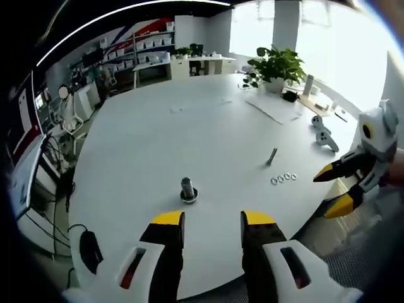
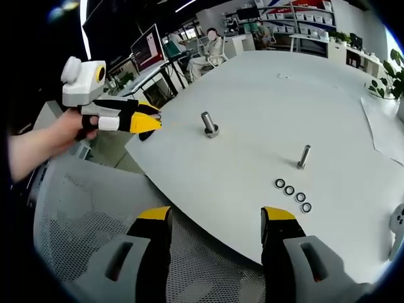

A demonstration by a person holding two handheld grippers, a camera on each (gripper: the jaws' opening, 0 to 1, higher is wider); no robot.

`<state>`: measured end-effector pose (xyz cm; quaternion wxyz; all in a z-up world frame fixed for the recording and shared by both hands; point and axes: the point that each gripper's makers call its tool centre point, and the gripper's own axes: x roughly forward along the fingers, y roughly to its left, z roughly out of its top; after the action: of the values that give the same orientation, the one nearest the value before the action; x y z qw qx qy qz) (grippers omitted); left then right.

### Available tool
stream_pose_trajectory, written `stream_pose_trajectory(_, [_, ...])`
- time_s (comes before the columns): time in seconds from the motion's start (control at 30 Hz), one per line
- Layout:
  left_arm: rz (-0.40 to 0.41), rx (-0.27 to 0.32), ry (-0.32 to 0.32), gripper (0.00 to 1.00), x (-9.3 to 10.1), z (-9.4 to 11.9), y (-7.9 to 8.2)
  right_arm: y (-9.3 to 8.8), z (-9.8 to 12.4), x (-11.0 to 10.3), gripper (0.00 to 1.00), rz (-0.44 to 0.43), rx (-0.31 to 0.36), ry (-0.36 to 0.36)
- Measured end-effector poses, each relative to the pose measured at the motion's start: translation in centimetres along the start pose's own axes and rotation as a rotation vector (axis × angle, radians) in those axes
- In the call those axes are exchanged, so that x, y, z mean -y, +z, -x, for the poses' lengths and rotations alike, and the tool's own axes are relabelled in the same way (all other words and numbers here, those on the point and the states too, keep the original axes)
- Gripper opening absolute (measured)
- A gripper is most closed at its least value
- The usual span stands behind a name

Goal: Place the washer onto the threaded stud by aligning its center hole with the stud, sliding it down to the base, and recovering from edge contact or off-axis alignment until the washer reaches the visible bottom stop.

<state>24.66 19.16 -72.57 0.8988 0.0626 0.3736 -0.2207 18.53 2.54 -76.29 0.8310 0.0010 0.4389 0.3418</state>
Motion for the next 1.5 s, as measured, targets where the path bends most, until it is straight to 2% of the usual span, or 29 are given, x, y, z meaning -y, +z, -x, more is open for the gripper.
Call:
stream_pose_trajectory(0.17, [0.012, 0.011, -0.010, 0.36, 0.7, 0.5, -0.1, 0.0, 0.0, 0.1, 0.59, -0.007, 0.001, -0.004])
stream_pose_trajectory(0.33, [0.008, 0.019, -0.030, 0.38, 1.7, 1.4, -0.7, -0.3, 0.2, 0.9, 0.59, -0.016, -0.008, -0.039])
stream_pose_trajectory(0.53, [-0.010, 0.013, -0.062, 0.39, 2.5, 1.5, -1.7, -0.3, 0.2, 1.7, 0.59, 0.000, -0.005, -0.077])
stream_pose_trajectory(0.73, [-0.015, 0.025, -0.072, 0.41, 2.6, 1.7, -1.3, -0.3, 0.3, 2.2, 0.59, 0.017, -0.006, -0.106])
stream_pose_trajectory(0.83, [-0.072, -0.008, -0.085, 0.42, 2.6, 1.7, -1.8, -0.4, 0.3, 2.8, 0.60, 0.013, -0.011, -0.122])
stream_pose_trajectory(0.97, [0.000, 0.030, -0.125, 0.42, 2.8, 1.8, -1.1, 0.1, 0.9, 3.9, 0.61, -0.062, 0.034, -0.156])
stream_pose_trajectory(1.07, [-0.050, 0.026, -0.125, 0.43, 3.1, 1.6, -1.4, 0.1, 1.1, 4.5, 0.61, -0.074, 0.042, -0.173])
stream_pose_trajectory(1.2, [-0.027, 0.023, -0.153, 0.46, 3.6, 1.4, -1.6, -0.1, 1.0, 4.8, 0.61, -0.067, 0.031, -0.192])
stream_pose_trajectory(1.3, [-0.042, 0.026, -0.161, 0.47, 3.9, 1.3, -1.6, -0.3, 1.1, 5.1, 0.61, -0.040, 0.018, -0.212])
stream_pose_trajectory(1.5, [-0.055, 0.028, -0.182, 0.47, 4.3, 1.4, -1.5, -0.2, 1.5, 6.1, 0.61, -0.069, 0.032, -0.246])
